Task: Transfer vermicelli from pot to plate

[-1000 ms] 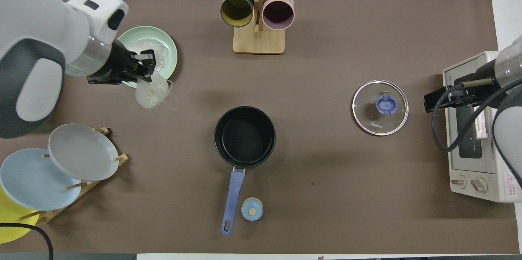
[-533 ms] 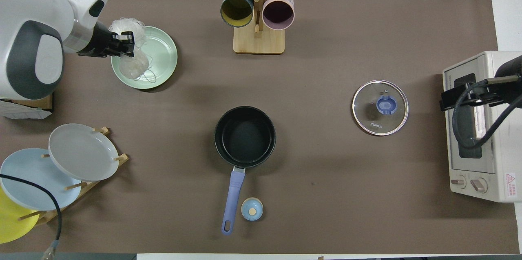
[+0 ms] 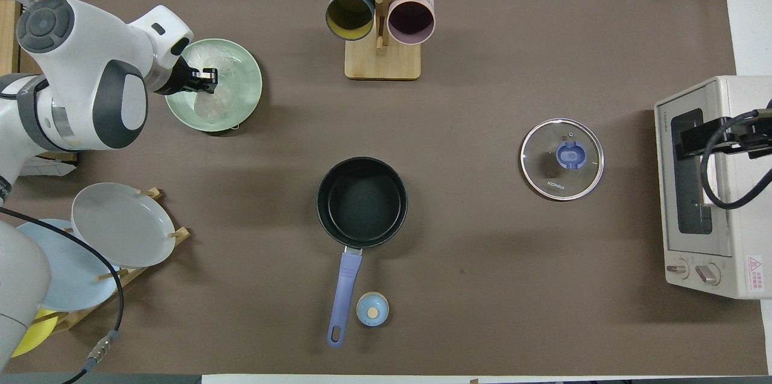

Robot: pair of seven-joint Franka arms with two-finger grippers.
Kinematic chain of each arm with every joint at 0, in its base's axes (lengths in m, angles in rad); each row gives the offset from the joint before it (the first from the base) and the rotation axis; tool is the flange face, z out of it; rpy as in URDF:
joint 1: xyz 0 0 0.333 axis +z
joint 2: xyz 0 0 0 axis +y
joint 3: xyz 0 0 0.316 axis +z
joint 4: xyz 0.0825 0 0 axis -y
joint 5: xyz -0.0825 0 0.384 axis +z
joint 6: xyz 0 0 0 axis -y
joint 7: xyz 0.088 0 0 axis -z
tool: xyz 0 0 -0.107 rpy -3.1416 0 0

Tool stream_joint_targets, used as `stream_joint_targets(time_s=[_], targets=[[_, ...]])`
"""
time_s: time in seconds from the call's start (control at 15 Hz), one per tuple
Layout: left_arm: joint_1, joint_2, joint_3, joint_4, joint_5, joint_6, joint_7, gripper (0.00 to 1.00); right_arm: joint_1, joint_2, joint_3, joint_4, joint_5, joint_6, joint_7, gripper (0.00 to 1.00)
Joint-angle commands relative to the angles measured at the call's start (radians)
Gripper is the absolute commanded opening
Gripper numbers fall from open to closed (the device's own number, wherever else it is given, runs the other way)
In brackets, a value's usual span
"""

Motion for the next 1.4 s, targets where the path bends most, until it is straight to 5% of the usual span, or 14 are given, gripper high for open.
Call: stream_joint_targets(time_s=[0.0,0.07,0.13,0.2,0.53,0.8,1.07,1.33], targets=[[0.010,-0.013,-0.008,-0.060,0.002,0.079,0.044,0.00,-0.003,0.006,0.007,0.014,-0.003,-0.002,0.005,1.00],[0.012,-0.014,-0.008,-0.064,0.002,0.079,0.064,0.00,-0.003,0.006,0.005,0.017,-0.003,0.001,0.005,1.00],[0.012,-0.014,-0.008,-0.061,0.002,0.076,0.067,0.69,-0.006,0.009,0.008,0.020,-0.001,0.002,0.005,1.00],[0.013,-0.017,-0.008,-0.058,0.002,0.070,0.067,1.00,-0.001,0.009,0.008,0.019,0.000,0.008,0.004,1.00],[0.021,-0.135,0.005,-0.033,0.001,-0.092,-0.014,1.00,0.007,0.002,0.014,0.020,0.000,0.005,0.005,1.00],[0.024,-0.256,0.021,0.079,0.005,-0.415,-0.074,1.00,-0.003,-0.005,0.010,0.008,0.015,0.008,0.013,1.00],[0.021,-0.420,0.018,0.076,0.066,-0.621,-0.071,1.00,0.003,-0.014,0.010,-0.004,0.015,-0.004,0.007,1.00],[0.021,-0.490,0.018,0.056,0.068,-0.747,-0.075,1.00,-0.001,-0.014,0.010,-0.004,0.015,-0.004,0.008,1.00]])
